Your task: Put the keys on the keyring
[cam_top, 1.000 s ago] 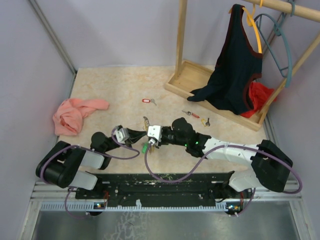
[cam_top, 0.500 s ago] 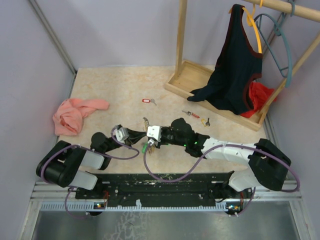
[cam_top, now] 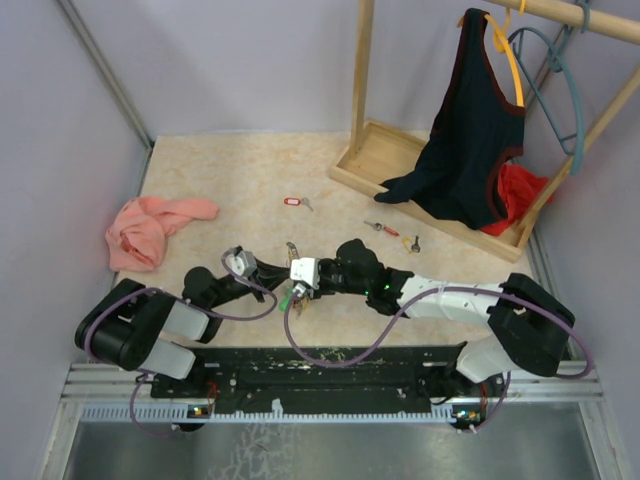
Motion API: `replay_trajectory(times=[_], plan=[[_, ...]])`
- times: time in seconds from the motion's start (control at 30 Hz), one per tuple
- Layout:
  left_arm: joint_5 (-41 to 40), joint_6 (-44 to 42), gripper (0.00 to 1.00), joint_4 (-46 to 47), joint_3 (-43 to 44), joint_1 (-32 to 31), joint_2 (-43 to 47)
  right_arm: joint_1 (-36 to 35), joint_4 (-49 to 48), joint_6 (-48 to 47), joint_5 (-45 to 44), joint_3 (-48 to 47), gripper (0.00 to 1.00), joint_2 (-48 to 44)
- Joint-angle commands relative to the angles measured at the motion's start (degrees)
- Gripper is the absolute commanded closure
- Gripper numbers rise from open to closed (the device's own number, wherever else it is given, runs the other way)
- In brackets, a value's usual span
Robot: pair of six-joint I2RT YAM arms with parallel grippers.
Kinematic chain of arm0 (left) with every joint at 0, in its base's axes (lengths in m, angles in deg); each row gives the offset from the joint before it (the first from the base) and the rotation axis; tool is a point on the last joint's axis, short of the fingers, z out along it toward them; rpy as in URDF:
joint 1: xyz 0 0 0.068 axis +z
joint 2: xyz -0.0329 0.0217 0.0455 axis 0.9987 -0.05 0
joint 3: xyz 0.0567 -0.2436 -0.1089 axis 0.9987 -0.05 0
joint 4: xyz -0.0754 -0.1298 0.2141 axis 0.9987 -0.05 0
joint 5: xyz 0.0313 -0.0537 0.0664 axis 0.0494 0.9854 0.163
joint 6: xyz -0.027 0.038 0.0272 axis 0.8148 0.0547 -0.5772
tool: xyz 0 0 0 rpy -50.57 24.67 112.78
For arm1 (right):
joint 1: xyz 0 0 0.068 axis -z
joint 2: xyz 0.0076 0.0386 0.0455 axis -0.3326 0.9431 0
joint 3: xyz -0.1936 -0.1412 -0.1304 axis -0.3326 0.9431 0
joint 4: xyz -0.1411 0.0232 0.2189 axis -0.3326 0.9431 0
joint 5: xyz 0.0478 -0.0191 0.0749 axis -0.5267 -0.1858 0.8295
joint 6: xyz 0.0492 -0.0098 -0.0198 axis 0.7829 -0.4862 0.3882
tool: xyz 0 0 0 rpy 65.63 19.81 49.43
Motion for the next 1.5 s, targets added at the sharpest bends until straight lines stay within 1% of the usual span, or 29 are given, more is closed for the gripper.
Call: replay_trajectory(times=[0.0, 0.13, 0.17, 0.27, 0.3, 0.37, 0.4, 0.5, 0.6, 0.63, 0.67, 0.7, 0.73, 0.77, 0.8, 0.93, 1.13, 1.2, 1.23, 1.33, 1.4, 1.47], plan=[[-3.4, 2.9, 1.00, 15.7, 0.0, -0.2, 0.1, -1.8, 0.0, 0.7, 3.7, -2.7, 1.00, 0.3], [-4.7, 3.5, 1.00, 15.7, -0.2, -0.3, 0.9, -2.0, 3.9, -0.2, 2.4, -4.1, 1.00, 0.5], [-5.0, 3.8, 0.98, 15.7, -0.4, -0.3, 1.2, -2.1, 5.8, -0.8, 1.5, -4.6, 1.00, 0.3], [-5.8, 3.9, 0.86, 15.7, -1.2, -0.3, 1.6, -2.1, 9.9, -2.7, -1.3, -5.9, 1.00, -0.7], [-6.0, 3.8, 0.80, 15.7, -1.4, -0.2, 1.6, -2.1, 10.2, -2.7, -2.5, -6.1, 1.00, -1.2], [-6.3, 3.8, 0.65, 15.7, -1.8, -0.2, 1.7, -2.1, 11.4, -3.3, -3.7, -6.4, 1.00, -2.3], [-6.1, 4.0, 0.62, 15.7, -1.9, -0.1, 1.8, -2.1, 12.1, -3.9, -3.7, -6.7, 1.00, -2.9], [-5.0, 4.2, 0.61, 15.5, -1.6, 0.0, 1.8, -2.1, 12.4, -5.2, -4.5, -6.8, 1.00, -4.7], [-3.3, 3.4, 0.57, 15.7, -1.3, 0.1, 1.2, -2.1, 13.8, -7.0, -5.7, -7.9, 1.00, -5.2], [-3.2, 3.6, 0.54, 15.7, -1.4, 0.1, 1.2, -2.1, 14.3, -7.5, -6.3, -8.2, 1.00, -5.1], [-3.4, 3.9, 0.36, 15.7, -1.4, 0.2, 1.2, -2.1, 14.8, -7.8, -6.9, -8.6, 1.00, -5.1], [-3.4, 4.1, 0.25, 15.7, -1.5, 0.2, 1.2, -2.1, 15.4, -8.2, -7.5, -9.0, 1.00, -4.9], [-3.0, 4.1, 0.19, 15.6, -1.6, 0.3, 1.2, -2.1, 16.0, -8.8, -7.8, -9.3, 1.00, -4.9], [-2.4, 4.0, 0.04, 15.6, -1.7, 0.3, 1.2, -2.1, 16.3, -9.4, -8.0, -9.4, 1.00, -4.8], [-2.0, 3.7, 0.00, 15.6, -1.8, 0.4, 1.3, -2.1, 16.3, -10.1, -8.0, -9.4, 1.00, -4.9], [-0.8, 0.6, 0.00, 14.0, -1.7, 0.4, 1.6, -2.1, 16.5, -11.7, -7.9, -9.3, 1.00, -5.2], [5.7, -3.0, 0.00, 11.8, 0.4, 0.8, 1.5, -2.1, 17.7, -14.1, -7.7, -9.7, 1.00, -5.7], [8.3, -3.3, 0.03, 11.1, 1.8, 1.0, 0.5, -2.1, 17.7, -14.6, -7.4, -9.6, 1.00, -6.0], [9.8, -3.3, 0.06, 9.7, 2.7, 1.2, 0.1, -2.1, 17.7, -14.8, -7.2, -9.6, 1.00, -6.1], [13.2, -3.5, 0.21, 5.5, 5.7, 1.4, -1.0, -2.1, 17.9, -15.3, -7.1, -9.7, 1.00, -6.4], [13.9, -4.4, 0.31, 2.6, 6.9, 1.4, -1.2, -2.1, 18.0, -15.4, -7.0, -9.7, 1.00, -6.6], [14.2, -6.2, 0.37, -0.9, 7.8, 1.4, -1.0, -2.1, 18.0, -15.6, -6.6, -9.6, 1.00, -6.9]])
